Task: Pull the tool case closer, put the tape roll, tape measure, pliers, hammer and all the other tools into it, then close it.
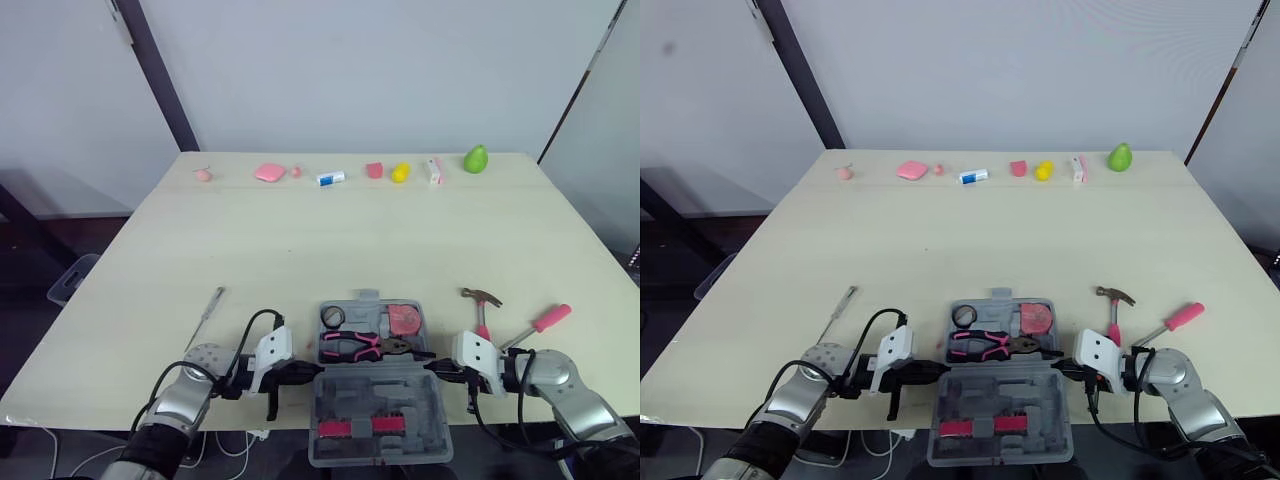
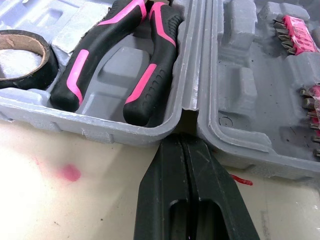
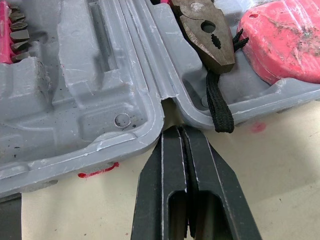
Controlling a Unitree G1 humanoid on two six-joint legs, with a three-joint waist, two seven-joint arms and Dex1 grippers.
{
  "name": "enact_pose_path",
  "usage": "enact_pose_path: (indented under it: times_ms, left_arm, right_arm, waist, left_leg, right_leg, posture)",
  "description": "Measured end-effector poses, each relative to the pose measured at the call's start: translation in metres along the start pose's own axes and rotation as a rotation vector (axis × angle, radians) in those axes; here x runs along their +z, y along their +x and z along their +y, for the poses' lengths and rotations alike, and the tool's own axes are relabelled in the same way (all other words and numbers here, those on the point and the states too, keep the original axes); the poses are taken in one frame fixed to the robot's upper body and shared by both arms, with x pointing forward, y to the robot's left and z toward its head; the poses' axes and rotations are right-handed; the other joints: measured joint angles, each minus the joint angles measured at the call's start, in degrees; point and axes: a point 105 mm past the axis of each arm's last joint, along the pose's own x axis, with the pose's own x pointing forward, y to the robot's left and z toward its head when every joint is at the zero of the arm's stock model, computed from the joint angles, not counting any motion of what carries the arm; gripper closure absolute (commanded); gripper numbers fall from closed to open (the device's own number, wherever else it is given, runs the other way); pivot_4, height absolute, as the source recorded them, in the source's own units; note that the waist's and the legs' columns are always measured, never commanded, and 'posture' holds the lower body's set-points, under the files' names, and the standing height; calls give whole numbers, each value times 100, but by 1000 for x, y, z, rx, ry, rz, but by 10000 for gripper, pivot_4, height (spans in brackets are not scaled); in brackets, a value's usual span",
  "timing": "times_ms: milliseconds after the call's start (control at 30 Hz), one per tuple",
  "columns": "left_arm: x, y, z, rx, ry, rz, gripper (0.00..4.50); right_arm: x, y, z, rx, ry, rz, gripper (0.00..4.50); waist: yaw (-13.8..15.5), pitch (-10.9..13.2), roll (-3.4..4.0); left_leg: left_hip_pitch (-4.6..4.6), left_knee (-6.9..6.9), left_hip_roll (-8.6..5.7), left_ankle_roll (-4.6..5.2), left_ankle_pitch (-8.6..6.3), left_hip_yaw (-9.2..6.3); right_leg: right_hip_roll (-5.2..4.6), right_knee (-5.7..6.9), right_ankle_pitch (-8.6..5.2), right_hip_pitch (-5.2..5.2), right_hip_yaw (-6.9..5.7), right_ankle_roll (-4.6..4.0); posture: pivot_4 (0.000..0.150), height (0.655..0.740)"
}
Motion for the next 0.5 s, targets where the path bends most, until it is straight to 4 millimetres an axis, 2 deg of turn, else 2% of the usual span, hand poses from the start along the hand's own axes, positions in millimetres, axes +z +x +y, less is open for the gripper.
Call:
enact_pose_path:
  times_ms: [500]
  left_arm:
    - [7,9,15,32,-5,-15,45000]
  right_arm:
    - [-1,-3,-13,-60,41,-7,44679]
  waist:
    - [-5,0,0]
  left_leg:
    - [0,0,-1,0,0,-1]
  right_leg:
    - [0,0,0,0,0,0]
  posture:
    - [1500,7400]
